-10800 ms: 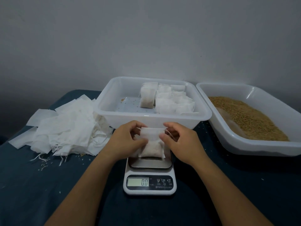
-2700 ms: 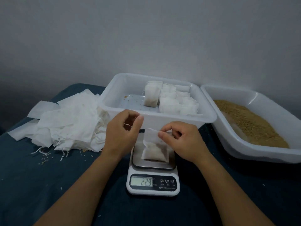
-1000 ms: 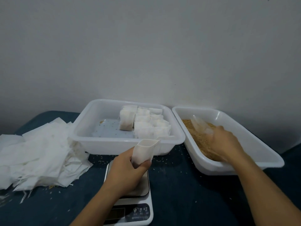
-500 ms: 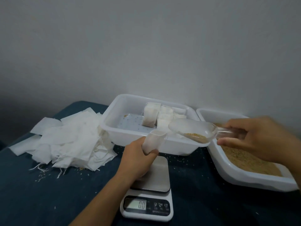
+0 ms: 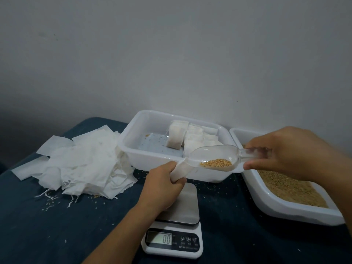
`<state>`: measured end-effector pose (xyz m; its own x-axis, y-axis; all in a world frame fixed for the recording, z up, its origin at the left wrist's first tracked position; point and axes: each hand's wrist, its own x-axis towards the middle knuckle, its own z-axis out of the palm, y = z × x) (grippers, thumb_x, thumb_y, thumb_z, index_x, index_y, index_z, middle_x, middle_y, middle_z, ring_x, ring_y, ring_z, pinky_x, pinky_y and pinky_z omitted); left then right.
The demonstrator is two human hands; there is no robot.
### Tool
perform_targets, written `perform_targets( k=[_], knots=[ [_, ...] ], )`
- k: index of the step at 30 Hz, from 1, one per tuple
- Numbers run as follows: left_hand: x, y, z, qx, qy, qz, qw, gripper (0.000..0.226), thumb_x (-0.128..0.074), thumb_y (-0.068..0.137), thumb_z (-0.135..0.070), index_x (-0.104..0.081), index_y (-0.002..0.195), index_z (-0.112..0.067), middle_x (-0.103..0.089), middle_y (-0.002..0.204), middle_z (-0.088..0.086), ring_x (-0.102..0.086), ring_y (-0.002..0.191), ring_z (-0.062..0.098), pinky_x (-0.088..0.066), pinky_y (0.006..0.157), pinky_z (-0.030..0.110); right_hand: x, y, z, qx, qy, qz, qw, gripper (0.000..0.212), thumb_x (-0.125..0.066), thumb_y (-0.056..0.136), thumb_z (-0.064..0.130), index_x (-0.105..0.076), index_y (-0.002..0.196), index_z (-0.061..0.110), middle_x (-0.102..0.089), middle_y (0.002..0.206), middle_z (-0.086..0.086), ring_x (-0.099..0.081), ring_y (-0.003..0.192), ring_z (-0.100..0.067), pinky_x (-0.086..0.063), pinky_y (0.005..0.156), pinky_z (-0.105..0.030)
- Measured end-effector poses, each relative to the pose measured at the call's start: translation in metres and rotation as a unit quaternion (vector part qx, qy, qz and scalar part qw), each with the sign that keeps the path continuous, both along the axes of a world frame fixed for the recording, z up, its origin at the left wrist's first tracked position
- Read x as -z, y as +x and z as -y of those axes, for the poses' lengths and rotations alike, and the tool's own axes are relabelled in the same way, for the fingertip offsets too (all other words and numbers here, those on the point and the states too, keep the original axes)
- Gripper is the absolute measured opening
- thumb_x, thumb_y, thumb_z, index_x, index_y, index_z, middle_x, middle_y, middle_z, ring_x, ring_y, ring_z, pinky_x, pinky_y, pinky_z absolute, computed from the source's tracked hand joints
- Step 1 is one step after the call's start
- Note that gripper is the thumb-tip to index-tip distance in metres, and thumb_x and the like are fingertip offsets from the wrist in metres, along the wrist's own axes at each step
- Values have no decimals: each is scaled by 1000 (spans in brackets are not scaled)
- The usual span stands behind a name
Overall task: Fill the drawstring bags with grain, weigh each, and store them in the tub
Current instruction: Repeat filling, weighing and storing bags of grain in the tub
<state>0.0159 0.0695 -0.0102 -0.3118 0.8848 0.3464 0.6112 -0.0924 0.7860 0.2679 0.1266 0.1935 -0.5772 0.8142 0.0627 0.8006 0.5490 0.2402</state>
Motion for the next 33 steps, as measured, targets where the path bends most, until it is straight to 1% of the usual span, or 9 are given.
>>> perform_targets(
  k=[3, 5, 10, 16, 23, 26, 28, 31, 33],
  knots=[
    [1, 0, 0, 2, 1, 4, 1000, 11, -73, 88, -26, -65, 83, -20, -65, 72, -4, -58, 78, 10, -44, 63, 22, -1, -1, 0, -10, 21, 32, 999, 83, -28, 57, 96, -63, 121, 57, -59, 79, 30, -53, 75, 8, -38, 61, -19],
    [2, 1, -1, 3, -4, 3, 1000, 13, -73, 88, -27, -64, 83, -19, -65, 71, -5, -58, 78, 10, -44, 63, 23, -2, -2, 0, -15, 39, 44, 998, 74, -38, 66, 95, -62, 124, 57, -60, 79, 30, -53, 75, 8, -39, 61, -19],
    [2, 2, -1, 6, -7, 1, 1000, 14, -72, 87, -28, -63, 81, -21, -64, 70, -6, -57, 69, 9, -40, 58, 18, -5, -3, 0, -28, 67, 76, 995, 61, -45, 76, 93, -59, 125, 60, -65, 91, 29, -58, 86, 2, -42, 64, -19],
    [3, 3, -1, 4, -10, -9, 1000, 13, -73, 87, -30, -63, 81, -24, -64, 70, -8, -59, 71, 5, -42, 58, 17, -10, -8, 1, -34, 78, 86, 993, 57, -46, 80, 91, -61, 123, 57, -66, 91, 27, -59, 84, 2, -54, 74, -25],
    [2, 2, -1, 2, -18, -5, 1000, 18, -73, 87, -33, -60, 79, -24, -64, 70, -8, -58, 67, 8, -40, 56, 17, -9, -5, 1, -13, 59, 78, 995, 65, -43, 73, 94, -62, 123, 57, -66, 89, 27, -59, 83, 3, -53, 72, -24],
    [1, 2, 0, 6, -18, 9, 1000, 18, -73, 87, -31, -60, 77, -24, -62, 68, -8, -54, 64, 6, -39, 55, 16, -5, 1, 1, 14, 16, 30, 999, 77, -38, 59, 98, -65, 118, 57, -64, 83, 29, -57, 79, 5, -48, 66, -23],
    [-1, 2, 1, 12, -20, 17, 1000, 16, -74, 86, -31, -62, 79, -24, -63, 69, -8, -55, 64, 7, -39, 56, 17, 2, 7, 0, 30, -30, -29, 999, 77, -40, 51, 97, -68, 110, 56, -66, 82, 28, -60, 79, 4, -54, 72, -28],
    [-4, 1, 2, 22, -16, 39, 999, 12, -75, 86, -31, -65, 81, -26, -63, 70, -13, -56, 66, 5, -40, 56, 15, 17, 20, 0, 30, -85, -144, 986, 55, -59, 52, 90, -73, 92, 55, -71, 74, 22, -64, 69, 0, -54, 70, -29],
    [-6, 0, 3, 25, -13, 48, 998, 13, -76, 86, -31, -65, 80, -26, -64, 72, -14, -55, 64, 3, -41, 57, 14, 30, 27, 0, 25, -119, -214, 969, 42, -70, 58, 81, -76, 88, 53, -73, 74, 20, -66, 67, -2, -52, 66, -28]
  ],
)
